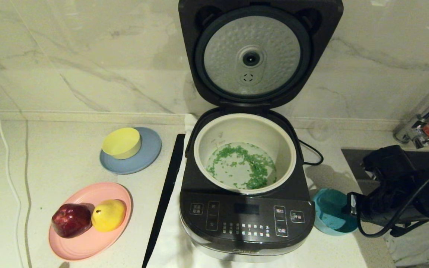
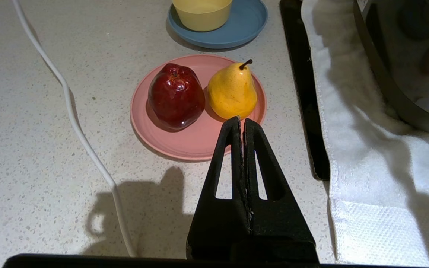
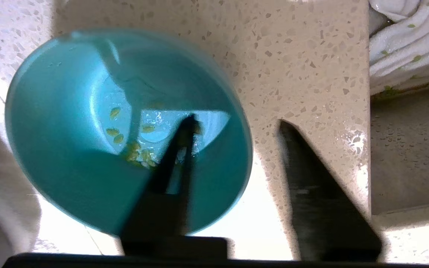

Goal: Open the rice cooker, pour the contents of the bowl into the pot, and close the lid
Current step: Place the bowl on the table, then turn off the tap

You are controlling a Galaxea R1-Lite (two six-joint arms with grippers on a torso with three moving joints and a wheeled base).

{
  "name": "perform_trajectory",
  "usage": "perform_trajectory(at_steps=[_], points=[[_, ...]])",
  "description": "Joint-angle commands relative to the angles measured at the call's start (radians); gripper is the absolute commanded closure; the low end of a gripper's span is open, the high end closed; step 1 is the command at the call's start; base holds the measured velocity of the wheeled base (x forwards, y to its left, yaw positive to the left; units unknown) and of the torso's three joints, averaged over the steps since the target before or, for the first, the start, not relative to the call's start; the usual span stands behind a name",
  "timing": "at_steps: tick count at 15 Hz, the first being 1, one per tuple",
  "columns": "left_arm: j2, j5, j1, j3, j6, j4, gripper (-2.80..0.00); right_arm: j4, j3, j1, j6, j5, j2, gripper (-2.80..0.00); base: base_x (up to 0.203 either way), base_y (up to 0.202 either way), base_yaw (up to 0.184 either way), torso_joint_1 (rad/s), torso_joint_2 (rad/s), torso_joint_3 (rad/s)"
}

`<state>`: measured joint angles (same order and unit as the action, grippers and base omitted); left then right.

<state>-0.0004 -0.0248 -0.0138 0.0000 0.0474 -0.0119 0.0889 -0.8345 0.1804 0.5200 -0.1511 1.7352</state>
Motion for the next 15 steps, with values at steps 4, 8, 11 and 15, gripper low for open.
perform_trajectory(at_steps=[4, 8, 11, 15], points=[[0.0, 0.0, 0.0, 0.008, 0.0, 0.0, 0.0, 0.03, -0.043, -0.009, 0.067, -0.02, -0.199, -2.8, 0.0, 0.0, 0.0, 0.0, 0.0, 0.0], [0.0, 0.0, 0.0, 0.008, 0.0, 0.0, 0.0, 0.163, -0.13, -0.106, 0.023, -0.109, -0.314, 0.0, 0.0, 0.0, 0.0, 0.0, 0.0, 0.0], [0.0, 0.0, 0.0, 0.008, 0.0, 0.0, 0.0, 0.158, -0.134, -0.237, -0.026, -0.123, -0.304, 0.0, 0.0, 0.0, 0.0, 0.0, 0.0, 0.0], [0.0, -0.003, 0.0, 0.008, 0.0, 0.0, 0.0, 0.069, -0.18, -0.323, -0.055, -0.195, -0.178, 0.0, 0.0, 0.0, 0.0, 0.0, 0.0, 0.0]])
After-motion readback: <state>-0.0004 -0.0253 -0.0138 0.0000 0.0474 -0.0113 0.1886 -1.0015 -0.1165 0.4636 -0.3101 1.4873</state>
